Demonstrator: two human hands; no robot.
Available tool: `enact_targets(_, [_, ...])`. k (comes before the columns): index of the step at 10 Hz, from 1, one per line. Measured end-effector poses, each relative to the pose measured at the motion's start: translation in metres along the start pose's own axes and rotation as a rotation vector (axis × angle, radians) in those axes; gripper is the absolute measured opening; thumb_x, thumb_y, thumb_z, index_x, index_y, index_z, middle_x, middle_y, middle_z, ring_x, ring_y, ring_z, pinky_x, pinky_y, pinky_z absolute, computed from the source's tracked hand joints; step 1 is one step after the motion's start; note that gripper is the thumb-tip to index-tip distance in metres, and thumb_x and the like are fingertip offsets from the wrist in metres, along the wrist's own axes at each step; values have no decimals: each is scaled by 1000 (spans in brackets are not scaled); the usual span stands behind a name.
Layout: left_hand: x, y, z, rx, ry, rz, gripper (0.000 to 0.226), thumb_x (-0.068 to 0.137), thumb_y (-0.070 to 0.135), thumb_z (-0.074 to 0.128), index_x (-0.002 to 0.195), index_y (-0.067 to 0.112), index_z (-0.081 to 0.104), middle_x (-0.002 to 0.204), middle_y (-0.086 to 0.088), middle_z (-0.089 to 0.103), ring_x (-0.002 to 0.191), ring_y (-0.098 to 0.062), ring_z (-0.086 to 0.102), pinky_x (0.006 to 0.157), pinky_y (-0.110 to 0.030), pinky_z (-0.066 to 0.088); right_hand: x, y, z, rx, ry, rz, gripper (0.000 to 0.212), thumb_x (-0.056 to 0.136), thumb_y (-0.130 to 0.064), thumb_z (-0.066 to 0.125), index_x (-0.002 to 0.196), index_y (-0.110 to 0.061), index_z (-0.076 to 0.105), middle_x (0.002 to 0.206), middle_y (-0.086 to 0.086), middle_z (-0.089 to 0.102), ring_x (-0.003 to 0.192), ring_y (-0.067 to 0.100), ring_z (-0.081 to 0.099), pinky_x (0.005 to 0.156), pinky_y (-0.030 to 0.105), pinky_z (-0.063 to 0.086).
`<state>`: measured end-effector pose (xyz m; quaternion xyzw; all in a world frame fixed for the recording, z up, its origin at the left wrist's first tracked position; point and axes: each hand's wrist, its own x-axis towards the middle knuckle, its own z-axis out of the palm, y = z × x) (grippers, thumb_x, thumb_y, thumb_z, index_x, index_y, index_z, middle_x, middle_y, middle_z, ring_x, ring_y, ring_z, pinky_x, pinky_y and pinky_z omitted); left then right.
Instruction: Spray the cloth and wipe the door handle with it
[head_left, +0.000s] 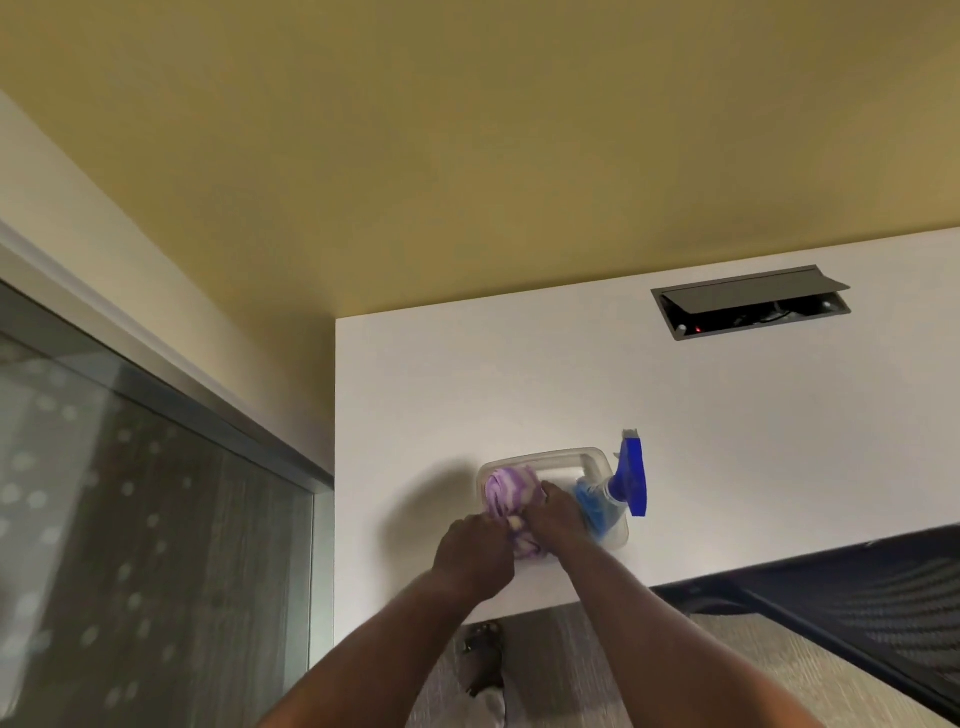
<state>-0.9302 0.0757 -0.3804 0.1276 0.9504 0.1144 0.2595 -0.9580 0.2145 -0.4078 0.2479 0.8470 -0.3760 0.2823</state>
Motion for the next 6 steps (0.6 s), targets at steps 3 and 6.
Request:
enact_targets(3, [-15,2,-11,85,265,4,38,102,33,44,129,16,64,127,-6,69,112,-27,63,96,-38,48,-31,0,-9,-124,66,-116,53,105,-47,48,146,-15,47,142,6,61,130,27,58,110,35,44])
enact_targets(6, [-81,27,-30,34,349,-122,65,108,37,37,165,13,18,174,-8,16,161,-26,13,130,-42,11,-99,5,-33,-74,131,-465,70,103,-42,55,161,-18,26,164,2,38,148,24,41,119,33,32])
